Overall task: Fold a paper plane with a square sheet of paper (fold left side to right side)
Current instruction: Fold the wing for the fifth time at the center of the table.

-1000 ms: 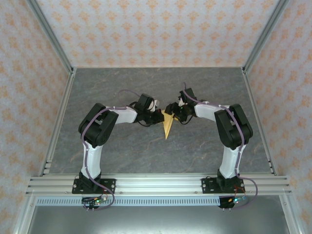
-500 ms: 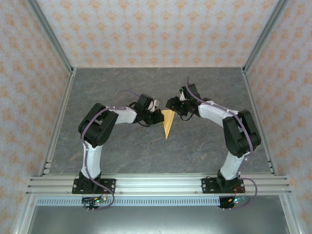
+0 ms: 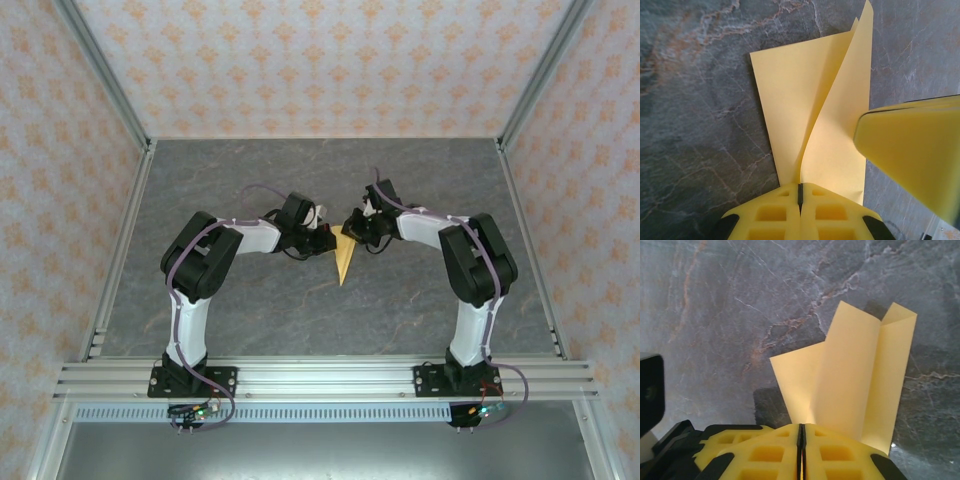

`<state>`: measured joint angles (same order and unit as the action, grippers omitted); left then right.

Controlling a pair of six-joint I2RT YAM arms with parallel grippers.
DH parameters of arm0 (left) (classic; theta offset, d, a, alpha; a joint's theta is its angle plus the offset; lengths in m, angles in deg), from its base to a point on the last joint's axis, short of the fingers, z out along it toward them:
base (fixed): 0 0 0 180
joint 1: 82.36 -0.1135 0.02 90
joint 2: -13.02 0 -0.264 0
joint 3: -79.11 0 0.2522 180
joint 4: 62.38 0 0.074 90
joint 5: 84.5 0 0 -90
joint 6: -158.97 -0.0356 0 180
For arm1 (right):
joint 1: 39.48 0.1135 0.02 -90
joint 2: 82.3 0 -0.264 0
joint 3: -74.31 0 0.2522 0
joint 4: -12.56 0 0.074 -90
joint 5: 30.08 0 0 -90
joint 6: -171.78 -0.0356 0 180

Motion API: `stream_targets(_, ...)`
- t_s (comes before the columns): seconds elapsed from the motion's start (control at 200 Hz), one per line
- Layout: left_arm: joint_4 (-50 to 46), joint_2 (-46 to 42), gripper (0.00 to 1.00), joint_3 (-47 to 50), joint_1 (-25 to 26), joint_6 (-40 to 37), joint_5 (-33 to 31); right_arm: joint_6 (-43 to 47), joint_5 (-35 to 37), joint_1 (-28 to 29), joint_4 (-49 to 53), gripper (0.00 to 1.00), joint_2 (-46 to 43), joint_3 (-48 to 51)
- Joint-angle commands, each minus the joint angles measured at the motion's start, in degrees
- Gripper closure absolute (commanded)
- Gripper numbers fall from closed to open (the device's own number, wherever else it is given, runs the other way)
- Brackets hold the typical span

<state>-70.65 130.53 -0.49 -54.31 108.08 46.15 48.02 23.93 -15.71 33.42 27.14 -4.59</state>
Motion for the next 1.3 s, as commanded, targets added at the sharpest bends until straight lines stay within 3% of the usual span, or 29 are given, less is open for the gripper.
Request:
stream_targets(0.0,-1.6,2.2,1.00,1.4,-0.2,-0.4,-2.1,1.3,0.5,0.4,2.1,0.88,0.5,-1.9)
stream_targets(1.296,-1.0,2.0,1.00,1.7,-0.3,0.5,-1.4,4.0,5.7,0.4,6.9,0.91,2.7,2.3)
